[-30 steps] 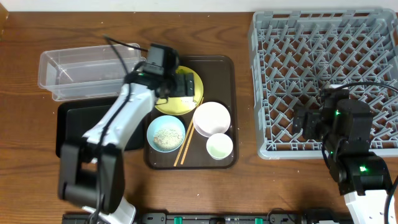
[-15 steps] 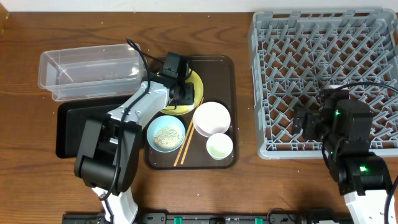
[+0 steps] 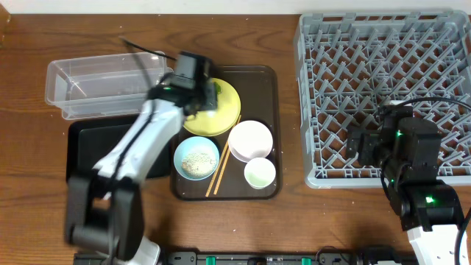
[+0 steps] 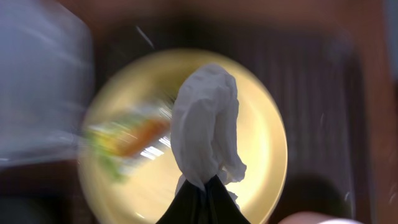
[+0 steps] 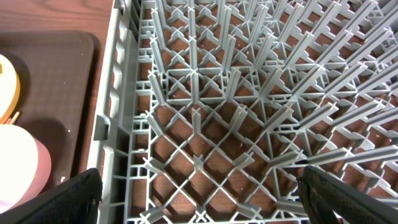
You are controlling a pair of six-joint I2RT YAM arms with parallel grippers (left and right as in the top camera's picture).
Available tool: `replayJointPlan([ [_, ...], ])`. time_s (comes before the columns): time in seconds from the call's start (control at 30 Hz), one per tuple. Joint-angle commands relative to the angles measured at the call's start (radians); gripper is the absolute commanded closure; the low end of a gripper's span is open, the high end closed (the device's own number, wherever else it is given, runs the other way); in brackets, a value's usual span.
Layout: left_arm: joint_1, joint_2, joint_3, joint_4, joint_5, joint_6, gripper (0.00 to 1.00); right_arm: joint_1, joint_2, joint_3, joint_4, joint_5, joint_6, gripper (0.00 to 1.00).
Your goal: Sort waste into correct bins and load items into the dishwasher rack
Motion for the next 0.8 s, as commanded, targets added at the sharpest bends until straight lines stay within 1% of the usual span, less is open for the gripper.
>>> replayJointPlan([
  [0.0,0.106,-0.108,0.012,0.013,-0.087,-0.003,0.93,0.003,-0.008,0.023,0.000,-0.004,-0.012,0.01],
  [0.17,0.249,-0.105,0.012,0.080,-0.087,-0.003,0.91,0.003,-0.008,0.023,-0.001,-0.005,-0.012,0.01],
  [0.23,0.291,-0.089,0.012,0.113,-0.086,-0.003,0.87,0.003,-0.008,0.023,-0.001,-0.005,-0.012,0.01],
  [0.27,0.309,-0.082,0.012,0.129,-0.085,-0.003,0.84,0.003,-0.008,0.023,-0.001,-0.005,-0.012,0.01],
  [0.3,0.320,-0.076,0.012,0.141,-0.085,-0.003,0.76,0.003,-0.008,0.023,-0.001,-0.005,-0.012,0.01],
  [0.33,0.330,-0.074,0.012,0.151,-0.080,-0.003,0.65,0.003,-0.008,0.023,-0.001,-0.005,-0.012,0.01],
  [0.4,0.333,-0.077,0.013,0.159,-0.078,-0.002,0.48,0.003,-0.008,0.023,-0.001,-0.005,-0.012,0.01],
  [0.43,0.330,-0.081,0.013,0.158,-0.076,-0.001,0.38,0.003,-0.008,0.023,-0.001,-0.005,-0.012,0.01],
  [0.47,0.325,-0.089,0.013,0.156,-0.058,0.018,0.35,0.003,-0.008,0.023,-0.001,-0.005,-0.012,0.01],
  [0.6,0.279,-0.107,0.013,0.126,0.018,0.133,0.30,0.003,-0.008,0.023,-0.001,-0.005,-0.012,0.01],
  [0.7,0.220,-0.103,0.013,0.087,0.103,0.296,0.30,0.003,-0.008,0.023,-0.001,-0.005,-0.012,0.01],
  [0.77,0.174,-0.095,0.013,0.048,0.105,0.433,0.29,0.003,-0.008,0.023,-0.001,-0.005,-0.012,0.01],
])
